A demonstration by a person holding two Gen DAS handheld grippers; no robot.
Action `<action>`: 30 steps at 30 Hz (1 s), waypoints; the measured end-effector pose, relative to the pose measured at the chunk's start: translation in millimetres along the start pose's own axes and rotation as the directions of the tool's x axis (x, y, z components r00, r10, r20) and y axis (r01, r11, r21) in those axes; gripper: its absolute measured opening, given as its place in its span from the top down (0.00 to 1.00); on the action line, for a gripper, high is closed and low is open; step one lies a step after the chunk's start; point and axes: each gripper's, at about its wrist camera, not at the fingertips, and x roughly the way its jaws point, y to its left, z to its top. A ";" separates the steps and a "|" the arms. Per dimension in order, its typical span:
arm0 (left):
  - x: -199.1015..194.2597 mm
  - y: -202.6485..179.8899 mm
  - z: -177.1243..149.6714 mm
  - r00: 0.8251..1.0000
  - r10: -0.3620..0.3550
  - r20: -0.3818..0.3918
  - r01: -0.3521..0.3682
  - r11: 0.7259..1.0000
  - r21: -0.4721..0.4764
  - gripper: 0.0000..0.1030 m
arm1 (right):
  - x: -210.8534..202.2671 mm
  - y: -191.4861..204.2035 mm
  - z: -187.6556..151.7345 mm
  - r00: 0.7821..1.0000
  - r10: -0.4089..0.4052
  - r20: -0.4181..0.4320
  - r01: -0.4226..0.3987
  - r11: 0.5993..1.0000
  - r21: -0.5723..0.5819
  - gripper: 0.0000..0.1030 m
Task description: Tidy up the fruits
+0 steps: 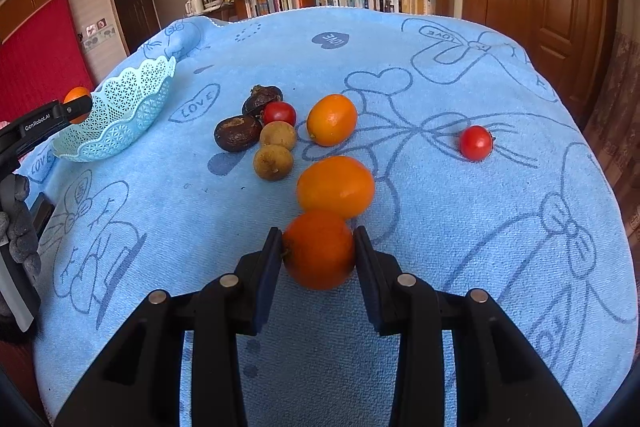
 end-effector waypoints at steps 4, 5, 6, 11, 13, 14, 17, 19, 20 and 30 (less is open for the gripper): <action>7.9 8.2 -1.5 1.000 0.024 -0.010 -0.024 1.000 -0.003 0.61 | -3.0 3.7 0.8 0.999 -0.033 0.008 0.033 0.999 -0.012 0.64; 10.0 10.2 -2.4 1.000 0.026 -0.011 -0.026 1.000 -0.004 0.60 | -4.3 3.7 0.8 0.999 -0.039 0.008 0.039 0.999 -0.005 0.64; 12.6 12.0 -3.1 0.999 0.030 -0.015 -0.030 1.000 -0.007 0.60 | -5.1 3.3 1.2 0.999 -0.040 0.005 0.040 0.999 0.009 0.64; 10.4 17.3 -2.2 1.000 0.026 0.013 -0.025 0.999 -0.037 0.38 | -16.5 15.2 7.1 0.999 -0.028 0.031 0.027 0.999 0.024 0.64; 4.8 16.2 -2.3 0.998 0.037 0.044 -0.036 0.999 -0.030 0.34 | -21.1 25.1 13.0 0.998 -0.025 0.049 0.025 1.000 0.010 0.65; 2.4 15.5 -2.1 0.998 0.041 0.055 -0.039 0.999 -0.026 0.33 | -22.6 30.7 16.4 0.998 -0.024 0.057 0.024 1.000 0.002 0.65; -1.9 17.7 -1.8 0.998 0.029 0.064 -0.026 0.999 -0.040 0.33 | -24.3 46.4 26.1 0.998 -0.013 0.065 0.014 1.000 -0.021 0.65; -3.3 22.8 -1.4 0.998 0.025 0.064 -0.021 0.998 -0.066 0.31 | -23.2 56.2 31.6 0.998 -0.009 0.067 0.011 0.999 -0.035 0.66; -3.7 25.7 -1.0 0.997 0.028 0.065 -0.023 0.996 -0.081 0.29 | -22.6 60.9 33.9 0.998 -0.010 0.068 0.013 0.999 -0.042 0.66; -4.8 45.1 -1.6 0.997 0.044 0.062 -0.033 0.985 -0.168 0.27 | -14.6 81.3 37.7 0.999 -0.016 0.047 0.019 0.999 -0.050 0.66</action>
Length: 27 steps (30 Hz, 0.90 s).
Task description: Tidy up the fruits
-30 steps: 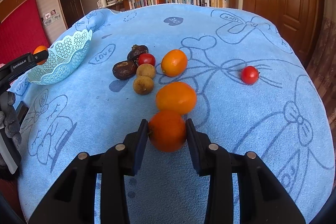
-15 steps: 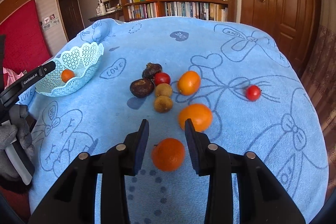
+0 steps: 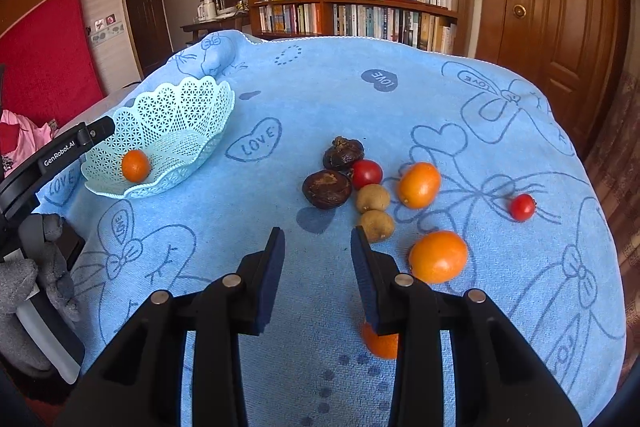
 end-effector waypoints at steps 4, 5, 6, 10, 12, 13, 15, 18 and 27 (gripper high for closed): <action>1.9 5.3 0.5 1.000 -0.004 -0.006 0.004 1.000 -0.027 0.27 | -3.8 -9.2 -7.3 1.000 -0.020 -0.004 0.020 1.000 0.022 0.66; 1.5 5.7 0.3 1.000 -0.004 -0.005 0.004 1.000 -0.028 0.27 | -3.9 -13.4 -10.0 1.000 -0.024 -0.007 0.025 0.999 0.031 0.66; 1.6 5.8 0.2 1.000 -0.004 -0.004 0.004 1.000 -0.026 0.27 | -3.8 -17.2 -12.5 1.000 -0.028 -0.011 0.029 0.999 0.041 0.66; 1.6 5.6 -0.2 1.000 -0.004 -0.005 0.004 1.000 -0.022 0.27 | -4.0 -30.8 -23.2 0.999 -0.048 -0.024 0.050 0.996 0.075 0.66; 1.7 5.9 -0.4 1.000 -0.003 -0.004 0.003 1.000 -0.027 0.23 | -7.2 -36.8 -27.9 0.998 -0.054 -0.020 0.055 0.994 0.089 0.66; 1.9 6.5 -0.2 1.000 -0.001 -0.003 0.001 1.000 -0.031 0.21 | -8.1 -39.4 -30.5 0.998 -0.054 -0.024 0.056 0.994 0.095 0.65; 1.3 6.7 -0.8 1.000 0.001 0.001 -0.001 0.999 -0.036 0.21 | -5.9 -43.1 -36.6 0.997 -0.056 -0.048 0.061 0.993 0.099 0.65; 1.1 6.8 -0.7 1.000 0.001 0.002 -0.001 0.999 -0.036 0.21 | 1.7 -46.2 -44.1 0.996 -0.045 -0.081 0.054 0.992 0.113 0.64; -1.7 17.7 1.2 1.000 0.022 0.018 -0.020 0.996 -0.085 0.20 | 11.2 -29.2 -35.0 0.995 -0.014 -0.097 0.022 0.996 0.081 0.65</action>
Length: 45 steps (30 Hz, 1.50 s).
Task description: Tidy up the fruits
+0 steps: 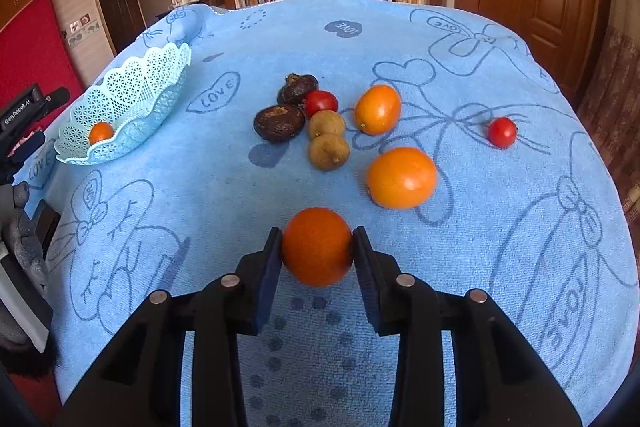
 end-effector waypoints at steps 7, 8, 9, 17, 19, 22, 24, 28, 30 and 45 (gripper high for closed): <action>-1.0 4.3 -0.7 0.999 0.049 0.019 -0.049 0.999 -0.016 0.20 | -13.8 46.5 53.7 0.988 0.130 0.086 -0.124 0.990 -0.070 0.65; -1.4 5.6 -0.7 0.998 0.062 0.025 -0.061 0.998 -0.020 0.20 | -13.8 55.8 61.8 0.984 0.152 0.095 -0.144 0.986 -0.084 0.65; -2.4 7.0 -0.6 0.997 0.074 0.033 -0.073 0.997 -0.026 0.20 | -13.2 65.5 69.5 0.980 0.172 0.102 -0.162 0.982 -0.098 0.65; 0.4 10.8 -2.1 0.994 0.108 0.028 -0.107 0.994 -0.034 0.20 | 16.8 128.1 104.6 0.966 0.247 0.075 -0.231 0.958 -0.169 0.65; 0.9 10.8 -2.5 0.994 0.106 0.026 -0.105 0.994 -0.035 0.20 | 24.8 135.9 107.5 0.967 0.246 0.063 -0.232 0.957 -0.177 0.65; 1.3 10.7 -3.0 0.994 0.106 0.026 -0.105 0.994 -0.038 0.20 | 34.9 140.4 110.4 0.969 0.242 0.044 -0.232 0.959 -0.164 0.64; 2.6 11.4 -3.5 0.994 0.108 0.026 -0.107 0.993 -0.044 0.20 | 36.7 136.9 110.2 0.969 0.241 0.049 -0.231 0.961 -0.149 0.64; 1.5 13.1 -5.7 0.994 0.108 0.027 -0.106 0.993 -0.056 0.16 | 31.6 126.3 109.5 0.967 0.245 0.076 -0.235 0.964 -0.124 0.64; 1.0 12.4 -7.3 0.994 0.107 0.030 -0.105 0.993 -0.050 0.16 | 27.4 118.1 107.8 0.967 0.240 0.087 -0.231 0.967 -0.104 0.64; -4.1 -23.4 -19.3 0.997 0.058 0.047 -0.062 0.995 0.081 0.11 | 9.5 30.8 72.6 0.983 0.128 0.129 -0.134 0.990 0.033 0.57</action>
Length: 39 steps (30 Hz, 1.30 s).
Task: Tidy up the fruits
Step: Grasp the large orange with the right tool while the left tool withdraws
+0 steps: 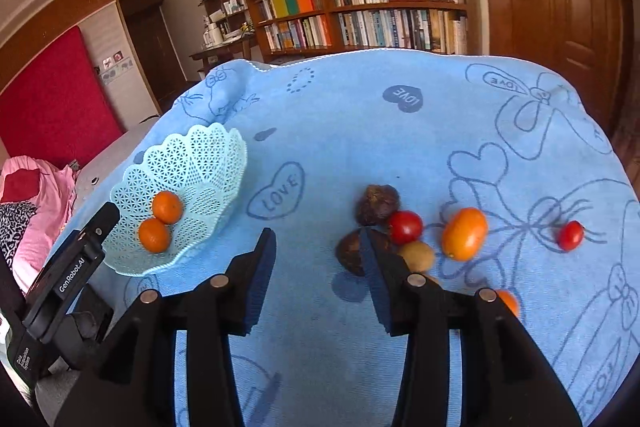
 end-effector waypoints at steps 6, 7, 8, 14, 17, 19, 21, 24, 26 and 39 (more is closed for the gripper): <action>-5.1 -15.6 -5.3 1.000 -0.027 0.016 0.026 0.998 0.061 0.10 | -22.2 -46.7 -3.3 0.997 -0.059 0.041 0.056 0.996 0.071 0.48; -6.2 -17.4 -5.7 0.999 -0.028 0.020 0.027 0.997 0.069 0.10 | -24.1 -53.7 -3.8 0.997 -0.069 0.042 0.066 0.995 0.081 0.48; -7.0 -18.4 -6.4 0.999 -0.029 0.023 0.027 0.997 0.074 0.10 | -26.0 -60.6 -4.5 0.996 -0.080 0.042 0.076 0.993 0.091 0.47; -8.0 -20.1 -8.1 0.999 -0.026 0.027 0.024 0.996 0.082 0.10 | -32.2 -92.5 -14.1 0.993 -0.114 0.023 0.110 0.987 0.121 0.46; -8.4 -21.5 -10.6 0.999 -0.026 0.032 0.023 0.995 0.094 0.10 | -31.1 -97.2 -21.8 0.994 -0.106 -0.001 0.105 0.989 0.106 0.44; -9.5 -24.8 -12.1 0.999 -0.026 0.035 0.022 0.994 0.111 0.10 | -28.3 -97.4 -26.6 0.995 -0.101 -0.018 0.102 0.990 0.094 0.44; -10.8 -27.8 -13.6 0.999 -0.027 0.042 0.021 0.992 0.127 0.10 | -25.4 -96.2 -30.7 0.995 -0.091 -0.033 0.094 0.992 0.085 0.44; -14.1 -32.1 -15.1 0.998 -0.025 0.059 0.016 0.989 0.150 0.10 | -19.7 -92.9 -34.5 0.995 -0.080 -0.052 0.083 0.994 0.074 0.44; -15.6 -33.9 -15.3 0.998 -0.026 0.065 0.015 0.987 0.160 0.10 | -16.2 -90.7 -36.5 0.995 -0.078 -0.066 0.082 0.995 0.063 0.44; -23.7 -50.5 -7.0 0.996 -0.081 0.023 0.073 0.970 0.231 0.10 | -1.2 -93.1 -41.6 0.989 -0.103 -0.106 0.106 0.994 0.025 0.56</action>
